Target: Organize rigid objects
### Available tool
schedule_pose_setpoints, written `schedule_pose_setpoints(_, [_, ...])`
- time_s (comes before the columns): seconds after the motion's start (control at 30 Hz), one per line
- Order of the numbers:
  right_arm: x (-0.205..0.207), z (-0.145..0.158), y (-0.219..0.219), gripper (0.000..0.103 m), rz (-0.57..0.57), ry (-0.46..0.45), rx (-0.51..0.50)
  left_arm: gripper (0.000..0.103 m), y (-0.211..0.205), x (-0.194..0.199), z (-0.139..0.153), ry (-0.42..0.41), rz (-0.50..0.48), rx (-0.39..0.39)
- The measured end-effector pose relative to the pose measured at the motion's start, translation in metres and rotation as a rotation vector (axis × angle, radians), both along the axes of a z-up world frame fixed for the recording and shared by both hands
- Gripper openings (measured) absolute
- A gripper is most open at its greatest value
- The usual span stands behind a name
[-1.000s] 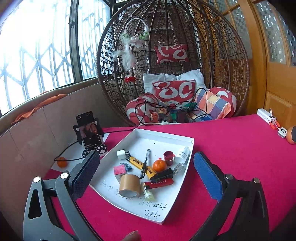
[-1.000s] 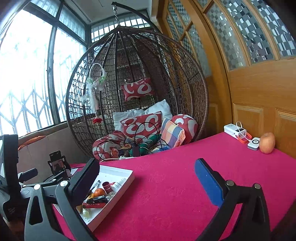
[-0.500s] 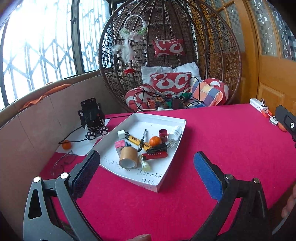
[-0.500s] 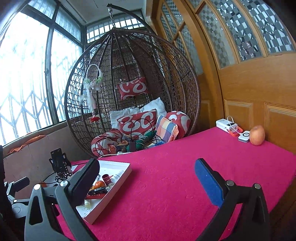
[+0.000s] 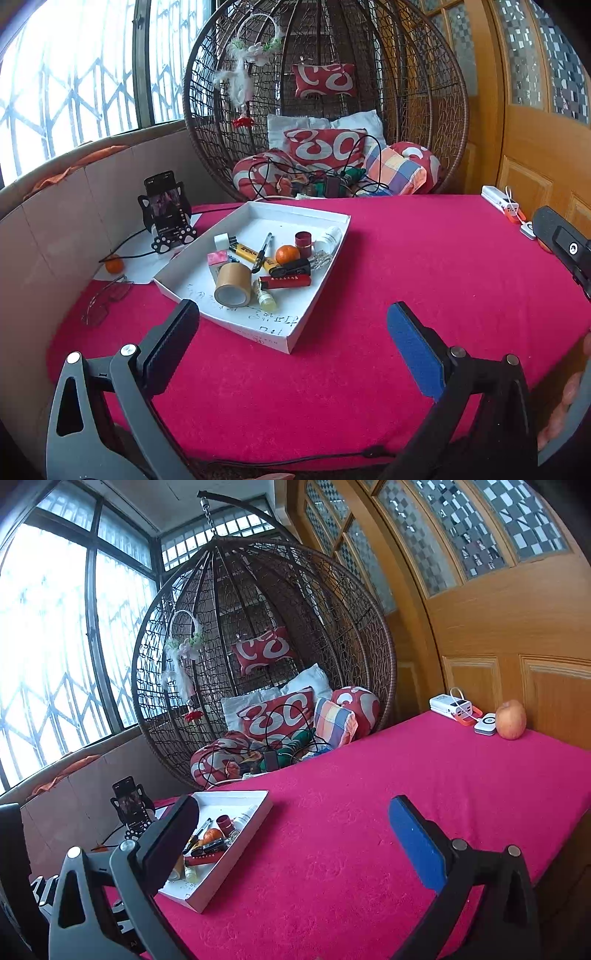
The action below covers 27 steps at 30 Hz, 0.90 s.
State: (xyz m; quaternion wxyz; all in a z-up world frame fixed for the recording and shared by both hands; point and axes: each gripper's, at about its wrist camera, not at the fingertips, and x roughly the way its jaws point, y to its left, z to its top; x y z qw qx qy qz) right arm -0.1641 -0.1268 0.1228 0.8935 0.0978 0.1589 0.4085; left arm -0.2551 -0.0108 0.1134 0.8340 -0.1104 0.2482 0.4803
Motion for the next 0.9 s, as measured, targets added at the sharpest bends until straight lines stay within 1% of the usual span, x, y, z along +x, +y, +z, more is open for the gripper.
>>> schedule_pose_setpoints(0.1, [0.000, -0.004, 0.004, 0.103, 0.007, 0.014, -0.024, 0.102, 0.005, -0.002, -0.002, -0.002, 0.015, -0.022])
schedule_pose_setpoints(0.37, [-0.004, -0.012, 0.016, 0.103, -0.002, 0.007, -0.110, 0.102, 0.013, -0.003, -0.008, 0.004, 0.015, -0.063])
schedule_pose_setpoints(0.9, [-0.001, -0.015, 0.018, 0.103, 0.026, 0.014, -0.129, 0.102, 0.012, -0.006, -0.009, 0.000, 0.012, -0.054])
